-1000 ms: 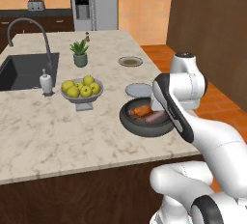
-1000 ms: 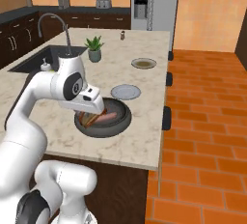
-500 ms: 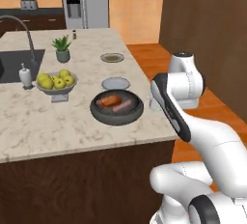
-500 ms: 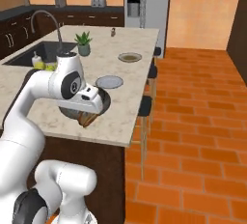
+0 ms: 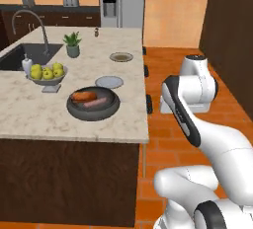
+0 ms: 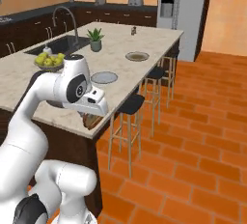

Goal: Place one bun and one sausage from the bowl on each plate.

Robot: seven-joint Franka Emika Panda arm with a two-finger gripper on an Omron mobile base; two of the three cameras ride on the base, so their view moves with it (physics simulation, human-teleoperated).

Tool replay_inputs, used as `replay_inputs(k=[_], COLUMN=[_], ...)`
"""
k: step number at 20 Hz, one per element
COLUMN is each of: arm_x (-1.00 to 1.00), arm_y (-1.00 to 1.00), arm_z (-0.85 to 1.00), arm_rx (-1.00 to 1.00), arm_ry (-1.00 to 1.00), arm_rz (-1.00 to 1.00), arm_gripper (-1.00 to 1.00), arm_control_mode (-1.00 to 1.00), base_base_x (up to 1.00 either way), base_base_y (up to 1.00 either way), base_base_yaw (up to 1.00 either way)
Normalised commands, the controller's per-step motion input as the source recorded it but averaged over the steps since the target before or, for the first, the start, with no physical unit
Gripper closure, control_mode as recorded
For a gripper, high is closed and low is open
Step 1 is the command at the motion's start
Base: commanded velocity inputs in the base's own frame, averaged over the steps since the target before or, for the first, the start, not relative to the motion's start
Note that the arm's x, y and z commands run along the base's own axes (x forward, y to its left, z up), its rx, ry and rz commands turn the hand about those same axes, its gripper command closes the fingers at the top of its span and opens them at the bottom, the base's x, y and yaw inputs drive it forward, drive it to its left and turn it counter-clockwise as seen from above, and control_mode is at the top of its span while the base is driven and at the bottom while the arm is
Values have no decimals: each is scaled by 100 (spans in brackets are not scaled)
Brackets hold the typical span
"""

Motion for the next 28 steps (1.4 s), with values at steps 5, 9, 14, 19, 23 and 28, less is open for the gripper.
replay_inputs(k=[5, 9, 14, 19, 23, 28], arm_x=[0, 0, 0, 0, 0, 0], arm_y=[0, 0, 0, 0, 0, 0], arm_z=[0, 0, 0, 0, 0, 0], arm_rx=[0, 0, 0, 0, 0, 0], arm_ry=[0, 0, 0, 0, 0, 0], arm_rz=[0, 0, 0, 0, 0, 0], arm_gripper=[100, 100, 100, 100, 100, 100], arm_control_mode=[100, 100, 100, 100, 100, 100], base_base_x=[22, 38, 42, 1, -21, 1], base_base_y=[-79, -78, -70, -94, -98, -94], base_base_yaw=[67, 66, 69, 60, 61, 60])
